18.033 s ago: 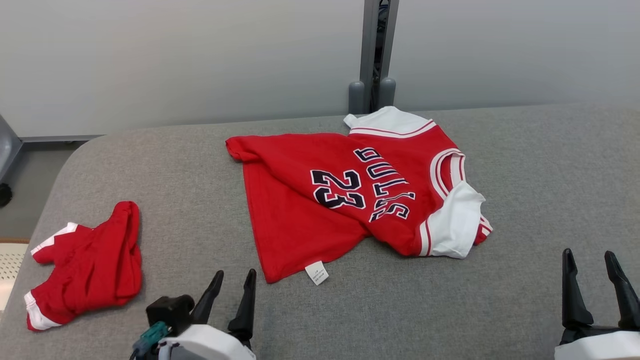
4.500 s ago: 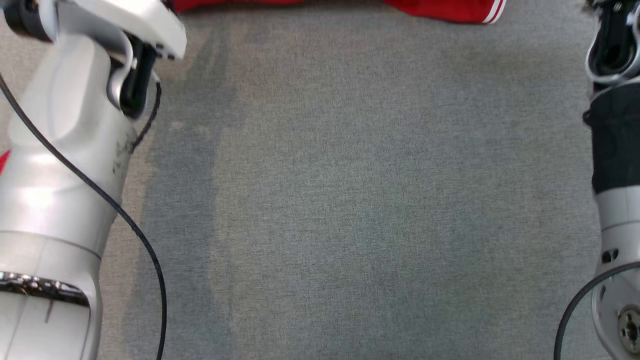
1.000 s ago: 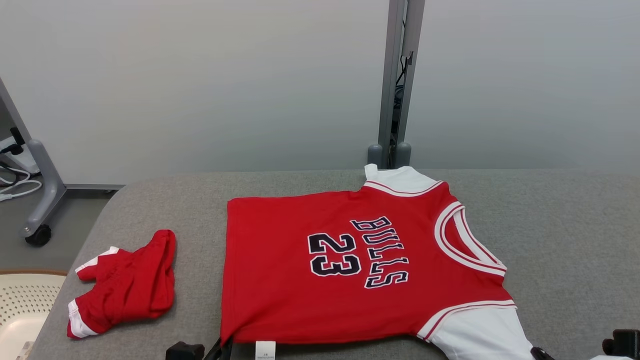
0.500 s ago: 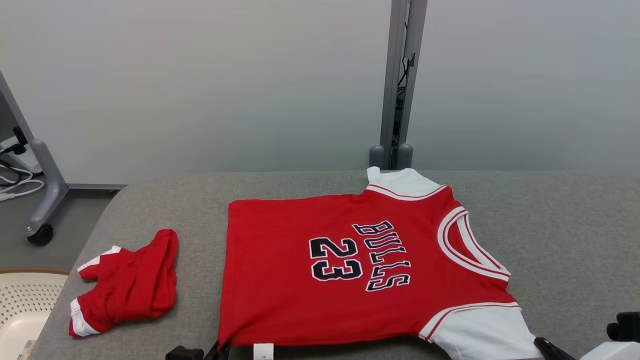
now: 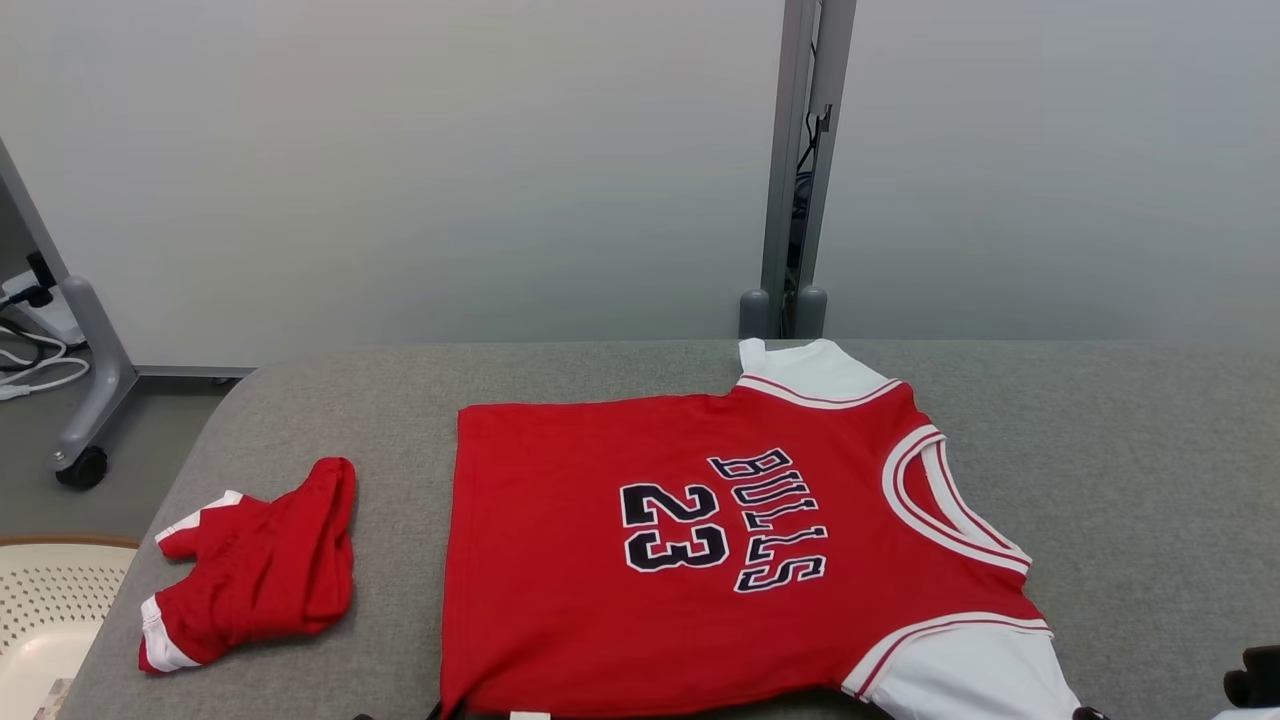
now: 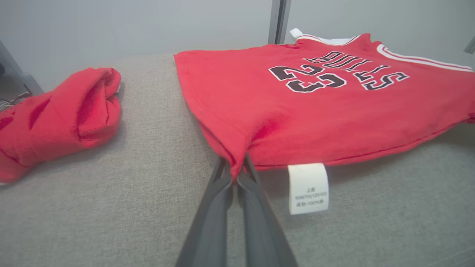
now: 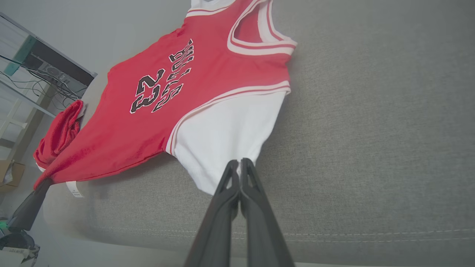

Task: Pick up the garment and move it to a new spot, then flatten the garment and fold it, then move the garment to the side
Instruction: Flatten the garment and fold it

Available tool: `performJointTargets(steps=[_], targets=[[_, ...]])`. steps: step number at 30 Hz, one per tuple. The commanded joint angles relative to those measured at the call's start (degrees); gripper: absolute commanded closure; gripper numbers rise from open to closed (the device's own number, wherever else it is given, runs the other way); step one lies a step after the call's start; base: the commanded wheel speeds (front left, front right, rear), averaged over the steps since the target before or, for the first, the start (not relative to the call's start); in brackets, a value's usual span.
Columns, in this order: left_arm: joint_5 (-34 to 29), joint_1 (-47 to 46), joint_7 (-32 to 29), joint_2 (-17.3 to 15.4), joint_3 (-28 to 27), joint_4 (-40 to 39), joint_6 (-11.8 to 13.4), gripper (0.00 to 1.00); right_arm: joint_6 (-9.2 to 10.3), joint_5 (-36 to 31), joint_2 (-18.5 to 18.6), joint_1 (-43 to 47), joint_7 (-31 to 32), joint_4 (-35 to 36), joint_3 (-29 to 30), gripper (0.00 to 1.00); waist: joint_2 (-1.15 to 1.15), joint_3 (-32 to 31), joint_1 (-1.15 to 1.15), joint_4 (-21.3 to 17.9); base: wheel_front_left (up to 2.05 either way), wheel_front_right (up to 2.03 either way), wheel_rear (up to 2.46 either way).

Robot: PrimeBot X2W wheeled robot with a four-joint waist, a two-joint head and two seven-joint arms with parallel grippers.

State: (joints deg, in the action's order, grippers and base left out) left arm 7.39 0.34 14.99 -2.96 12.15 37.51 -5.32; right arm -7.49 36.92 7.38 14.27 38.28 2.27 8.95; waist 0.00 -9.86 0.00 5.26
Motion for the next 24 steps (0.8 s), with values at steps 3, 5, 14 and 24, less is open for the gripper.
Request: performJointTargets(steps=[3, 5, 14, 24], targets=[[-0.2, 0.1, 0.2, -0.3, -0.4, -0.9, -0.4, 1.0, 0.0, -0.3, -0.3, -0.7, -0.4, 0.7, 1.2, 1.0, 0.0, 0.3, 0.0, 0.2, 0.0, 0.0, 0.0], [-0.2, -0.7, 0.2, -0.2, -0.7, -1.2, -0.4, 1.0, 0.0, 0.0, -0.4, -1.3, -0.8, 0.6, 1.5, 1.0, 0.0, 0.6, 0.0, 0.3, 0.0, 0.0, 0.0], [-1.2, -5.1, 0.2, -0.6, -0.7, -1.2, -0.9, 1.0, 0.0, -0.3, 0.8, -6.7, -3.6, -2.2, 2.4, 1.0, 0.0, 3.7, 0.0, 0.7, 0.0, 0.0, 0.0], [-1.7, -10.5, 0.2, -0.9, -0.3, 0.8, -1.3, 1.0, 0.0, -1.7, 1.8, -15.8, -5.7, -7.3, 1.0, 1.0, 0.0, 7.1, 0.0, 0.9, 0.0, 0.0, 0.0]])
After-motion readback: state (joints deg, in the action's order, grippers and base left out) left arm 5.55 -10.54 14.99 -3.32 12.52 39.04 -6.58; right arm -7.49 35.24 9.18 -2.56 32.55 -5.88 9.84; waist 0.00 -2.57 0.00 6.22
